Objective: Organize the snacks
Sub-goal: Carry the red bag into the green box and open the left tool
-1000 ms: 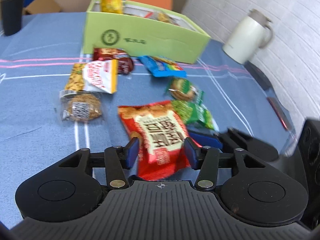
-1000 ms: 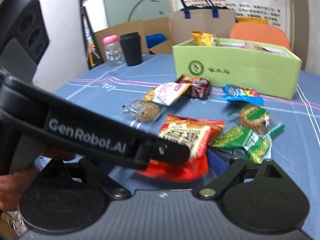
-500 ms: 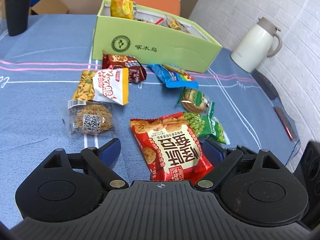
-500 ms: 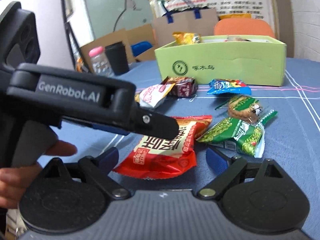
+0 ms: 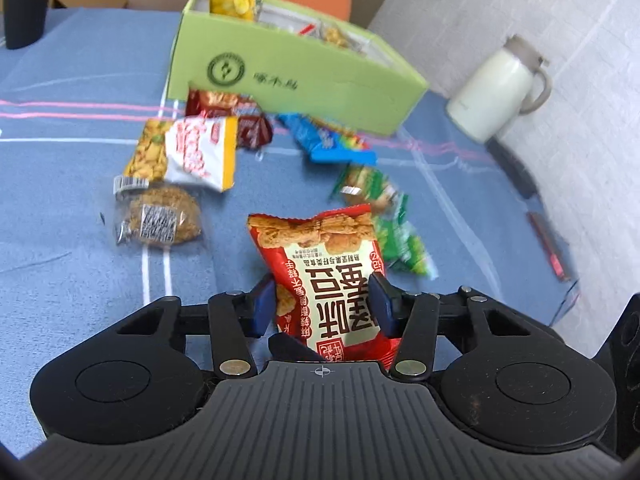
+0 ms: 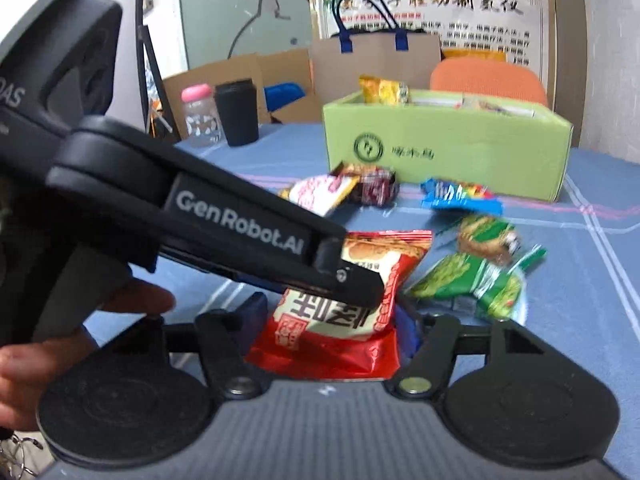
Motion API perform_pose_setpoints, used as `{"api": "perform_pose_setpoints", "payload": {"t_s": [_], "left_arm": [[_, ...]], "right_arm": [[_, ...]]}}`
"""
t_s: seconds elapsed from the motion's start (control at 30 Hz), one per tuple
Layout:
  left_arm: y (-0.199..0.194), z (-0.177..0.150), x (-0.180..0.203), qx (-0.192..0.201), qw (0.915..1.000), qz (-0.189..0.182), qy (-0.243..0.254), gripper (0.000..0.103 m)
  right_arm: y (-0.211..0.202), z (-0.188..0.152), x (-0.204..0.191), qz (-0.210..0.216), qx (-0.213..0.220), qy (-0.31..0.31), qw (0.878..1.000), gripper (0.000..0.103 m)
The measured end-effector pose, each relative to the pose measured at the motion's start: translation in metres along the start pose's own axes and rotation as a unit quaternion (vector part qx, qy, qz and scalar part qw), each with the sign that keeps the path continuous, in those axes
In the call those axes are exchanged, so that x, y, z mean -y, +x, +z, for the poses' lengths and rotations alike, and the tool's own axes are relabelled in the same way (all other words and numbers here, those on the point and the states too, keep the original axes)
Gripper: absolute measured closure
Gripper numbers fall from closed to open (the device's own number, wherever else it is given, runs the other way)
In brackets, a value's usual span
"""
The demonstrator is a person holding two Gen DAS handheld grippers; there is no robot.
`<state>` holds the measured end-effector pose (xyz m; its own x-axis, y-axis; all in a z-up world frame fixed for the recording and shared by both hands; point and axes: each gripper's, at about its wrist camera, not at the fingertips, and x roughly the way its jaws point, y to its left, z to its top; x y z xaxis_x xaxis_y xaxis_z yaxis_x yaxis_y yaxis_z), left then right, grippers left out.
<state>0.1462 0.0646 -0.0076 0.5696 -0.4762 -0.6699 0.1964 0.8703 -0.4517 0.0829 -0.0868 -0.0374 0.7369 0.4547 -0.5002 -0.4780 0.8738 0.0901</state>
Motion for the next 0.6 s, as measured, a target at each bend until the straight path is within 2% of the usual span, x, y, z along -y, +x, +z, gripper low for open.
{"api": "perform_pose_setpoints", "payload": {"t_s": [0.13, 0.3, 0.47, 0.6], "left_arm": [[-0.009, 0.029, 0.010, 0.036, 0.9992, -0.019, 0.001, 0.072], [-0.009, 0.099, 0.021, 0.085, 0.9959, -0.029, 0.010, 0.071], [0.017, 0.184, 0.012, 0.106, 0.9942, -0.008, 0.011, 0.071], [0.049, 0.231, -0.008, 0.104, 0.9941, 0.029, -0.002, 0.072]], "right_arm": [[-0.003, 0.030, 0.008, -0.015, 0.034, -0.017, 0.999, 0.036], [0.020, 0.093, 0.033, -0.020, 0.076, -0.043, 0.996, 0.035], [0.080, 0.158, 0.068, -0.006, 0.083, -0.047, 0.995, 0.035], [0.133, 0.187, 0.091, 0.020, 0.064, -0.035, 0.997, 0.035]]}}
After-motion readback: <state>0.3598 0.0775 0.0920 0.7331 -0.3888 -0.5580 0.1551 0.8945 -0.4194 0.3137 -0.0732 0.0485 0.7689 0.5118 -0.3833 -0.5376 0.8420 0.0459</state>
